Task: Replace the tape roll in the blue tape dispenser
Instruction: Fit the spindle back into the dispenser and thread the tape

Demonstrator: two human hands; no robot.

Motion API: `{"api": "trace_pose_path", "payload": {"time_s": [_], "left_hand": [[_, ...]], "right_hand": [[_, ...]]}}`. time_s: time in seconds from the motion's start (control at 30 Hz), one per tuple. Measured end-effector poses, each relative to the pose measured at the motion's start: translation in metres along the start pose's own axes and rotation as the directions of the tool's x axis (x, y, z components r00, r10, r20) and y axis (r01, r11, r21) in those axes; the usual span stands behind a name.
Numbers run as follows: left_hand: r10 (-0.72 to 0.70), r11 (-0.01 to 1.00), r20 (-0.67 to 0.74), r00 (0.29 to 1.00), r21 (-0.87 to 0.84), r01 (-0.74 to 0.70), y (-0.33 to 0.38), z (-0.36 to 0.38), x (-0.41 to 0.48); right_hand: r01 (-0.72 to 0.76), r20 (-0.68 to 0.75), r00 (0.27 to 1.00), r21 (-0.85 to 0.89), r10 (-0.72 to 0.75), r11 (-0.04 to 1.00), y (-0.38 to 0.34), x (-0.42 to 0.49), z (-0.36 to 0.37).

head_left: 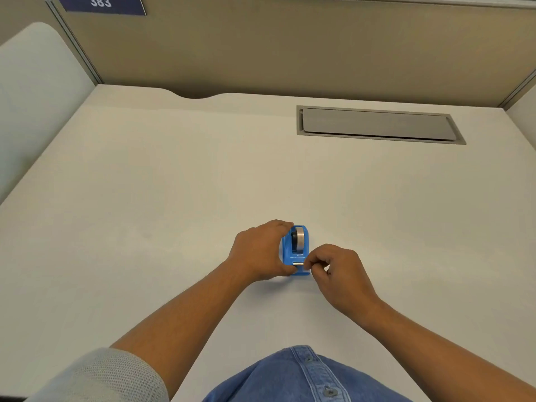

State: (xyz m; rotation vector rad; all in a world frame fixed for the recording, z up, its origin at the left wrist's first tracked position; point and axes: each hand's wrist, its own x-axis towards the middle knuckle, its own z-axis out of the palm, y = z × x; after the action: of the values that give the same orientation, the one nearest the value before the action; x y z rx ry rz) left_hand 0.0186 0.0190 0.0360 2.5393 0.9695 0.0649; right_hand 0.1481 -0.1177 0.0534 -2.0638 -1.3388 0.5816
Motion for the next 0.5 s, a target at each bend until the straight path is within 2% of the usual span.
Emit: {"api": "trace_pose_path", "payload": {"time_s": [0.3, 0.4, 0.5], "left_hand": [[-0.002, 1.0, -0.002, 1.0, -0.007, 0.002, 0.001, 0.001, 0.0], [0.0, 1.0, 0.0, 1.0, -0.008, 0.0, 0.001, 0.0, 0.0], [0.003, 1.0, 0.006, 1.0, -0.025, -0.002, 0.003, -0.002, 0.0]], "right_hand": [[-0.044, 0.06, 0.997, 0.007, 0.043, 0.999, -0.004, 0.003, -0.002], [-0.006, 0.082, 0.997, -0.086, 0.013, 0.996, -0.005, 0.007, -0.005], [0.037, 0.177, 0.984, -0.24, 0.006, 0.97, -0.009, 0.014, -0.01]]}}
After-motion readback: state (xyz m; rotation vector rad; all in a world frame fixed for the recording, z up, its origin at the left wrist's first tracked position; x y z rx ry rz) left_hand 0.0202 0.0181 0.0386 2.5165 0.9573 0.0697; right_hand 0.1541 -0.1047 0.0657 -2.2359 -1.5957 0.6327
